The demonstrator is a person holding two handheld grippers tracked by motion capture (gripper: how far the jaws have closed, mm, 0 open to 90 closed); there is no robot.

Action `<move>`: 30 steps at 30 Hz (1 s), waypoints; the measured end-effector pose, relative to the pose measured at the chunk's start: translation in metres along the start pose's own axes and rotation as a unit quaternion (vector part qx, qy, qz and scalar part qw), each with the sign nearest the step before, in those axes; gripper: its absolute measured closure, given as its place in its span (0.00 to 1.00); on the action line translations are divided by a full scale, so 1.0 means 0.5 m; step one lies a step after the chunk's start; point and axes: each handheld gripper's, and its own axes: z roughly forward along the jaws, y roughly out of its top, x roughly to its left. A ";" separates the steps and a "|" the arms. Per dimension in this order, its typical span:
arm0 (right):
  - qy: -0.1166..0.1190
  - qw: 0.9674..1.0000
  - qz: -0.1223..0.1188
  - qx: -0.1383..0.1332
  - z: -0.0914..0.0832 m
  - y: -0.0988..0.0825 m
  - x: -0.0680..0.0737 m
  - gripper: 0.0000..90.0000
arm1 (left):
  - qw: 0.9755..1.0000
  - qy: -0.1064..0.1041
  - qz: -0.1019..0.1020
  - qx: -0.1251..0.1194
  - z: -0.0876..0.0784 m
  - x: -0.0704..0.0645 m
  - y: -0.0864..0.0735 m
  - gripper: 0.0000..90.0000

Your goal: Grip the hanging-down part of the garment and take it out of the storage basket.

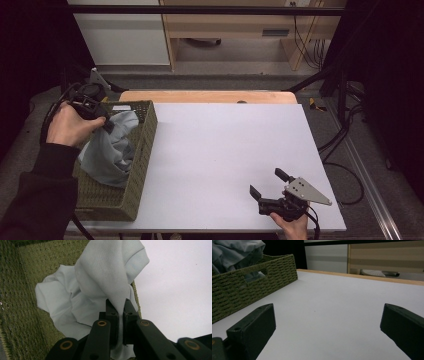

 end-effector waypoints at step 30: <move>0.021 1.000 -0.003 0.007 0.012 0.007 0.013 0.01 | 0.998 0.022 0.019 -0.062 -0.168 -0.026 -0.005 0.95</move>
